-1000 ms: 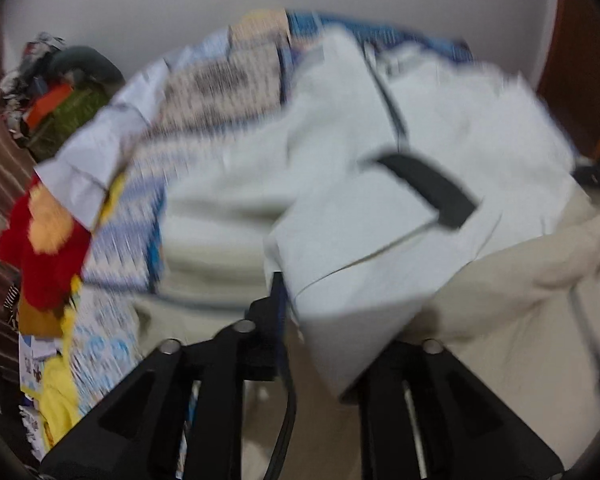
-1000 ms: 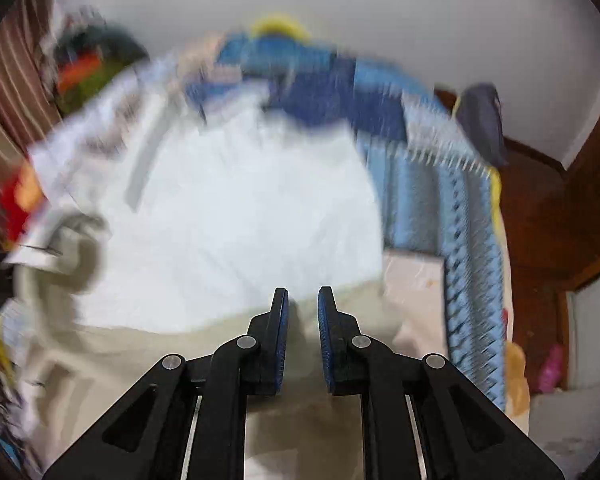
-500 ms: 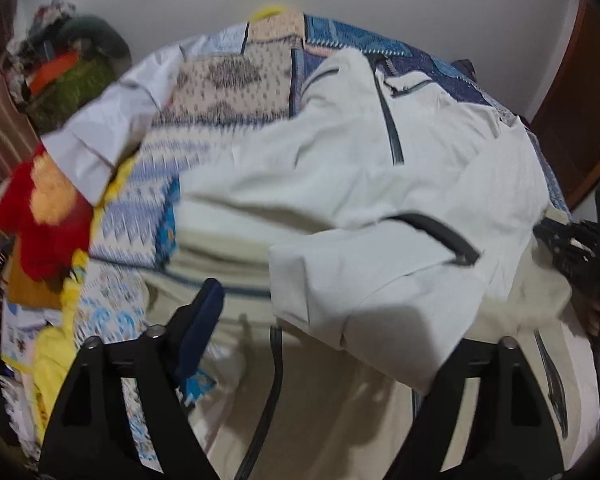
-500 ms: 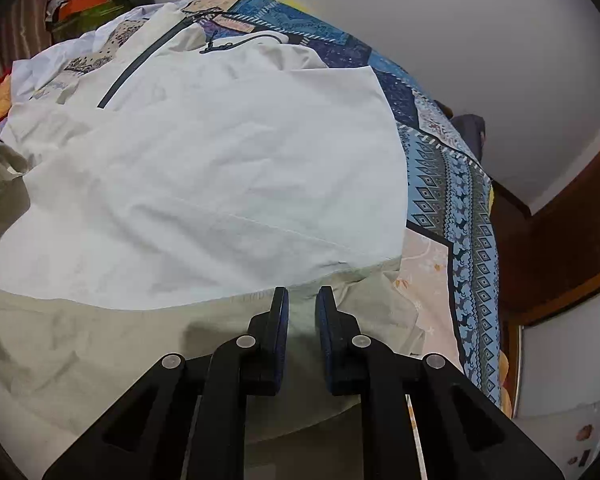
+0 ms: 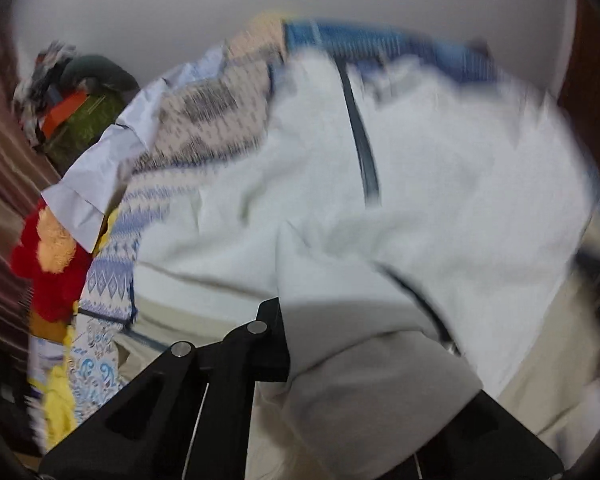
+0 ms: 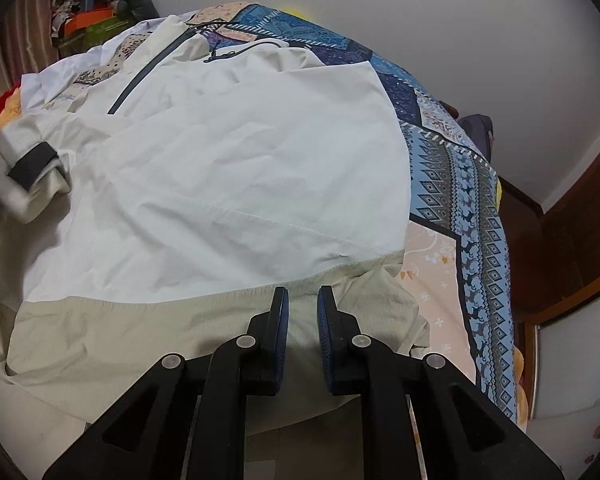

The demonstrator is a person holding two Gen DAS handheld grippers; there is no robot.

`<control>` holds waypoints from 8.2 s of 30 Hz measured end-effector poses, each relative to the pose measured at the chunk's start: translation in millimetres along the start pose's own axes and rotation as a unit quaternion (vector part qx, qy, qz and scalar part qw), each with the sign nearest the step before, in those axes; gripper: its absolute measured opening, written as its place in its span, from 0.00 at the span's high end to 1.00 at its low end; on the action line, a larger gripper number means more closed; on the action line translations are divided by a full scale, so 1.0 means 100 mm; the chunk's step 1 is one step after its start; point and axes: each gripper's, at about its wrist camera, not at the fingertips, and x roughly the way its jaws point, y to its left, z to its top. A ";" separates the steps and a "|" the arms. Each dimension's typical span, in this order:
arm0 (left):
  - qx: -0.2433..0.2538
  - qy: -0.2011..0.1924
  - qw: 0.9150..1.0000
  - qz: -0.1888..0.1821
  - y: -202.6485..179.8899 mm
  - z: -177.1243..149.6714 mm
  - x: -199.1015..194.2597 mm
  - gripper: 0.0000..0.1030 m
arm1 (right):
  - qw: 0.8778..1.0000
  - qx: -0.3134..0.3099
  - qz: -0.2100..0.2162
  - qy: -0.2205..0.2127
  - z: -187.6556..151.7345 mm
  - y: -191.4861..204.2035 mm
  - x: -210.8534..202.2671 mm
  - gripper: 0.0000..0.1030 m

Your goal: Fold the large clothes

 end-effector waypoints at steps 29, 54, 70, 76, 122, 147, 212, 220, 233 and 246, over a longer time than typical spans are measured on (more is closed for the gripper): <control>-0.231 0.052 0.970 -0.056 2.26 -1.33 -0.33 0.25 | 1.000 0.019 -0.002 0.019 0.04 0.03 0.05 0.89; -0.080 0.008 0.996 0.048 1.12 -1.03 -0.34 0.88 | 0.996 0.081 0.012 -0.033 0.12 -0.52 -0.59 0.89; -0.047 -0.069 0.991 0.100 1.26 0.13 -0.14 0.88 | 0.997 0.069 -0.013 -0.039 0.74 -0.34 -0.21 0.89; -0.062 0.030 0.993 0.098 1.38 -0.22 0.72 0.84 | 0.987 0.052 -0.144 0.055 0.49 -0.42 0.58 0.89; -0.004 0.091 0.995 -0.046 0.37 -0.63 0.84 0.17 | 0.996 -0.072 -0.055 -0.012 0.42 0.51 0.09 0.89; 0.003 0.059 0.998 0.025 1.71 -2.27 -1.21 0.12 | 0.998 -0.010 0.032 0.059 -1.63 0.58 -1.36 0.89; -0.069 -0.155 0.977 -0.129 1.32 -0.61 -1.89 0.83 | 0.966 0.156 0.178 -0.103 -0.34 -0.06 -2.10 0.94; -0.029 -0.123 0.986 -0.109 1.09 -1.02 -1.70 0.83 | 0.991 0.077 0.100 -0.041 -0.89 0.05 -2.11 0.94; -0.024 -0.094 0.990 -0.098 1.09 -1.64 -1.71 0.83 | 0.993 -0.032 0.043 0.103 -1.87 0.58 -1.63 0.94; -0.055 -0.037 0.998 -0.018 1.66 -2.35 -1.53 0.83 | 0.996 -0.023 0.020 0.087 -1.96 0.54 -1.55 0.94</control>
